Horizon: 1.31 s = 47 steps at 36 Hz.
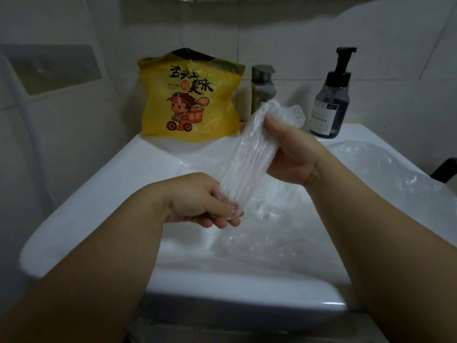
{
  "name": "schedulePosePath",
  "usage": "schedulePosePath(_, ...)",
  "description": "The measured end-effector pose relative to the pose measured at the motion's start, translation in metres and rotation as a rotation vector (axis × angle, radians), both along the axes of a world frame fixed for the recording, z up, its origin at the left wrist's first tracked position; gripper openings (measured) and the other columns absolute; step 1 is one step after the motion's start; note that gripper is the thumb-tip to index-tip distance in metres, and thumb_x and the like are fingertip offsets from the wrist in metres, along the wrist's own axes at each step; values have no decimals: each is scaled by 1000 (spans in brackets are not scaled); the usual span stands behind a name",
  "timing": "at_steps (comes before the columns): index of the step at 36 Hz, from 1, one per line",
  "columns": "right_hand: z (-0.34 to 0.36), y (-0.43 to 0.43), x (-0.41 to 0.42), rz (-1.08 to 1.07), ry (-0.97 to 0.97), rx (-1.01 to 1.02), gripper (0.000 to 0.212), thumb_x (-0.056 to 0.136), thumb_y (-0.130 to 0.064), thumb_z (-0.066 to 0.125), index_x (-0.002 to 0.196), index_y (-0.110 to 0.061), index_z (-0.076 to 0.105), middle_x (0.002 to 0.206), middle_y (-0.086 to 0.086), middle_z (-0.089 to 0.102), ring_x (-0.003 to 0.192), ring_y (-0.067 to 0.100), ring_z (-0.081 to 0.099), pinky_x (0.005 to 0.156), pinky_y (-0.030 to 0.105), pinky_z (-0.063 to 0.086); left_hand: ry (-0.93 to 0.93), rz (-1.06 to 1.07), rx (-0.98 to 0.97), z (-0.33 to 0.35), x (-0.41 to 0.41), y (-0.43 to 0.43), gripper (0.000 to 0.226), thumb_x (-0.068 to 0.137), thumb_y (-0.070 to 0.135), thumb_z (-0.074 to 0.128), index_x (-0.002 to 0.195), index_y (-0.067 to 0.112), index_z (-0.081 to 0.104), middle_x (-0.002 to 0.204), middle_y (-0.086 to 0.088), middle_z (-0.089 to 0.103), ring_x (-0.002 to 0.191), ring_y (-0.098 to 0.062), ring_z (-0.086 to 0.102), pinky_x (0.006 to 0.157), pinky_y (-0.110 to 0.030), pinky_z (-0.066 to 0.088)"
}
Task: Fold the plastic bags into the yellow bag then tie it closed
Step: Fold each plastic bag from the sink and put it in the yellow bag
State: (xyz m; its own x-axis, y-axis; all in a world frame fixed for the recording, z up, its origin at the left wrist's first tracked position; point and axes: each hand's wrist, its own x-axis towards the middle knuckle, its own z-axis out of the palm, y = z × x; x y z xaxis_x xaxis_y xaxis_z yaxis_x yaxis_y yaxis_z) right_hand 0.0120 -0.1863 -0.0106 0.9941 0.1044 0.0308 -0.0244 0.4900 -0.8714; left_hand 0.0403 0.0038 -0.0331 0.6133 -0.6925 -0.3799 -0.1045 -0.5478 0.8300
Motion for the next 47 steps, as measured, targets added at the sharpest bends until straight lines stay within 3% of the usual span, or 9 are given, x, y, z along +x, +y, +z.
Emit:
schedulePosePath(4, -6, 4, 3, 2, -19, -94, 25, 100, -35, 42, 97, -16, 59, 89, 1, 63, 80, 14, 64, 74, 32, 53, -52, 19, -12, -5, 3, 0, 17, 85, 9, 70, 102, 4, 71, 90, -4, 74, 75, -8, 68, 67, -22, 53)
schedulePosePath(11, -16, 21, 2, 100, 37, -445, 63, 83, -49, 53, 129, -7, 52, 125, 15, 62, 119, 32, 58, 106, 52, 40, 157, 242, -575, 10, 5, -6, 52, 71, 28, 72, 117, 4, 64, 115, -16, 69, 109, -29, 65, 96, -41, 52)
schedulePosePath(17, -16, 27, 5, -114, -24, -479, 70, 89, -28, 57, 150, -26, 23, 138, 8, 51, 118, 29, 56, 96, 43, 49, 225, 512, -670, 10, 14, -6, 27, 95, 8, 54, 119, 0, 63, 106, -16, 70, 90, -24, 69, 76, -31, 58)
schedulePosePath(21, -18, 34, -6, -261, -310, -1106, 84, 85, 11, 43, 148, -40, 22, 156, -5, 22, 139, 16, 28, 100, 24, 40, 437, 769, -695, 8, 23, -1, 17, 96, 9, 53, 105, 3, 66, 100, -11, 70, 81, -19, 67, 66, -30, 59)
schedulePosePath(24, -22, 40, -8, -169, -406, -1328, 86, 84, 10, 53, 145, -44, 26, 159, -3, 11, 146, 12, 10, 104, 23, 30, 480, 852, -656, 5, 26, 3, 22, 94, 9, 57, 114, 2, 65, 107, -13, 71, 87, -22, 68, 70, -33, 55)
schedulePosePath(30, -12, 47, -15, -225, -493, -1251, 25, 86, -22, 69, 110, -22, 71, 145, -5, 45, 131, 6, 42, 105, 23, 37, 426, 808, -619, 6, 23, 2, 14, 91, 6, 62, 104, 2, 66, 92, -10, 73, 63, -14, 69, 48, -22, 55)
schedulePosePath(35, -7, 47, -17, -238, -324, -1078, 31, 91, -35, 60, 95, -7, 71, 76, -9, 63, 53, -7, 52, 57, 8, 40, 304, 710, -773, 8, 21, -4, 18, 90, -5, 57, 102, 6, 64, 90, -5, 70, 76, -11, 65, 61, -16, 57)
schedulePosePath(39, -9, 47, -13, -354, -174, -942, 49, 90, -40, 60, 104, 7, 65, 101, 30, 65, 75, 23, 55, 73, 41, 49, 214, 557, -805, 6, 21, -8, 37, 88, -11, 51, 120, 3, 63, 111, -13, 71, 100, -20, 69, 75, -21, 58)
schedulePosePath(47, -11, 42, -6, -342, 68, -665, 24, 83, -33, 71, 93, -13, 64, 98, 2, 65, 82, 8, 59, 71, 23, 47, 196, 396, -856, 6, 19, -9, 53, 89, -21, 33, 133, 1, 51, 126, -19, 62, 114, -26, 63, 83, -26, 57)
